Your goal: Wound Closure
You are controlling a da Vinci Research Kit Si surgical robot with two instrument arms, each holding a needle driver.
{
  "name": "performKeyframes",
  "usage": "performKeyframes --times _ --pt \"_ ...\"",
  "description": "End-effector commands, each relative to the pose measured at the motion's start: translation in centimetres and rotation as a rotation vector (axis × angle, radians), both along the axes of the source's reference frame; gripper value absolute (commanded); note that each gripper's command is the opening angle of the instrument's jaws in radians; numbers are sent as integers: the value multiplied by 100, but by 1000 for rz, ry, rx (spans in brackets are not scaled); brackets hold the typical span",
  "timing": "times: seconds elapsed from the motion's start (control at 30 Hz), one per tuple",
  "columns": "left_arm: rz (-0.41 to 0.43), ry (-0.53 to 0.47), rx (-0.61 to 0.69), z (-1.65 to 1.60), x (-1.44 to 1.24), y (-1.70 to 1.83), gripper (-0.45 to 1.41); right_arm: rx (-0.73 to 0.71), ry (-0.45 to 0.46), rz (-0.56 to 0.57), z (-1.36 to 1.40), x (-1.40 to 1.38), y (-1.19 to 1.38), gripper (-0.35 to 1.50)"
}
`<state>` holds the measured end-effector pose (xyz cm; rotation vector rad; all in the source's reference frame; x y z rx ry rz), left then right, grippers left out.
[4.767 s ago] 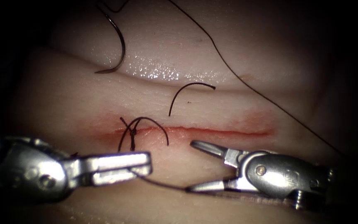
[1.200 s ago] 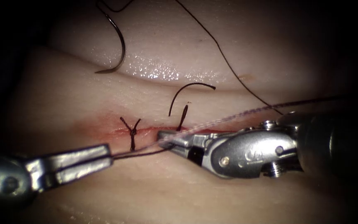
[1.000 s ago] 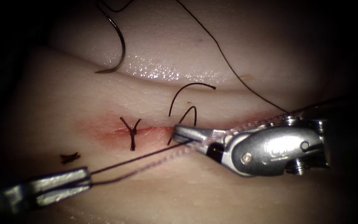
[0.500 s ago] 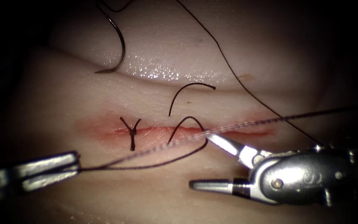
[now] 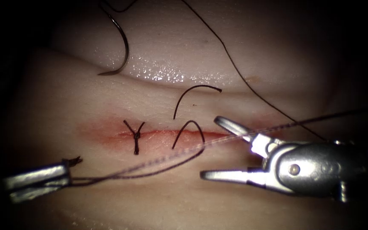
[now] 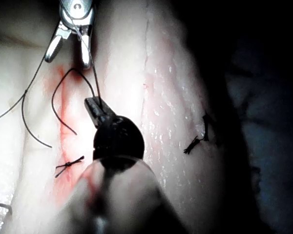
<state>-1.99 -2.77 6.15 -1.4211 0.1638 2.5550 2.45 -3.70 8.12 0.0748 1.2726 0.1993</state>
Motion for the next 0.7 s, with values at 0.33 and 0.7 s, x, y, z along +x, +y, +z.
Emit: performKeyframes --times 0.33,0.7 --pt "34 -3 -32 5 -6 -7 -45 -34 34 -62 17 38 49 37" --pt "144 -113 -25 4 -17 17 -45 -50 11 -276 100 103 21 -35"
